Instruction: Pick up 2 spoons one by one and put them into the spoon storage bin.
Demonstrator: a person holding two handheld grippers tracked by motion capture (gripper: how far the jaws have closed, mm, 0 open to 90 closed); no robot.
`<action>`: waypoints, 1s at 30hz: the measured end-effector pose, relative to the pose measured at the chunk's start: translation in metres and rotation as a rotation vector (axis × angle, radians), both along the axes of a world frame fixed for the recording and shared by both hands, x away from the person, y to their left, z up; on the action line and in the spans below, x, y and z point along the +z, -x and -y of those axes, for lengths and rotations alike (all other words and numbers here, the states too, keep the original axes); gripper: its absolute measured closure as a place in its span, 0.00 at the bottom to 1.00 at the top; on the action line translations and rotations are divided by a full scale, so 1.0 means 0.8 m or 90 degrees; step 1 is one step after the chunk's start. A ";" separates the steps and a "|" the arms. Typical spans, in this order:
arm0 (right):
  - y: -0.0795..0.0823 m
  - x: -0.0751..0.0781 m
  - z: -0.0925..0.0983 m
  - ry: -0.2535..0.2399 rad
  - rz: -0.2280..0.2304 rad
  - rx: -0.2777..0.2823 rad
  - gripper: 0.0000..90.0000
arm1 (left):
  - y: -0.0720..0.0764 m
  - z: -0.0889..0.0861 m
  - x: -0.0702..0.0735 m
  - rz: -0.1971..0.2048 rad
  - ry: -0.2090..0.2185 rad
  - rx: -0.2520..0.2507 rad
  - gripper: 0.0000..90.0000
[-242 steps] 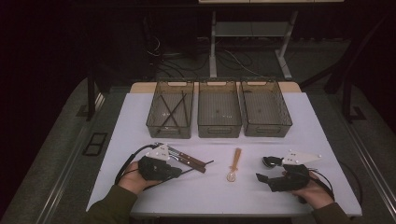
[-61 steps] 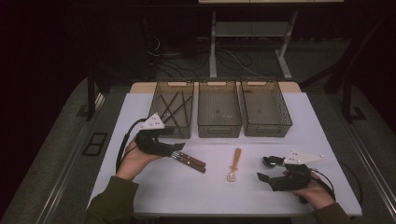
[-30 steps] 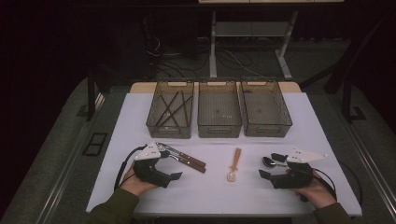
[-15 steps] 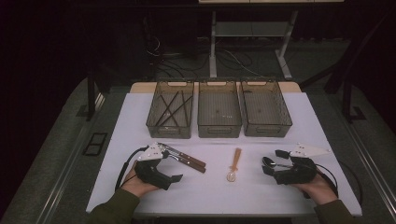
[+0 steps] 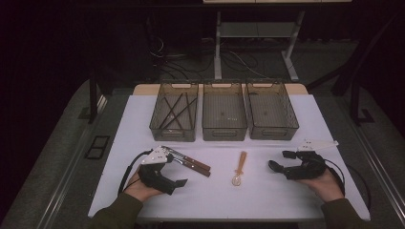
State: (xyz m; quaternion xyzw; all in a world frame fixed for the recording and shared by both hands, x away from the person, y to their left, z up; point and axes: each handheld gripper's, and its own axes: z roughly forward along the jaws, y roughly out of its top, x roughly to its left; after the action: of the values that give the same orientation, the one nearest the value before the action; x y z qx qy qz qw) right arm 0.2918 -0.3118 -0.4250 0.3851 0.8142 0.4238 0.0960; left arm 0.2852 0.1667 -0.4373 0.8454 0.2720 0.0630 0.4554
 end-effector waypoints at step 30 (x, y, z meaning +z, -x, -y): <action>-0.028 -0.021 0.001 0.073 -0.041 0.039 0.46 | 0.000 0.002 -0.001 -0.003 -0.001 -0.012 0.00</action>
State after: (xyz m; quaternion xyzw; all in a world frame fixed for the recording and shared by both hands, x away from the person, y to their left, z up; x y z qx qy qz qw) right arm 0.3138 -0.3128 -0.4422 0.3673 0.8512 0.3667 0.0786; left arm 0.2849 0.1653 -0.4379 0.8484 0.2654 0.0570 0.4544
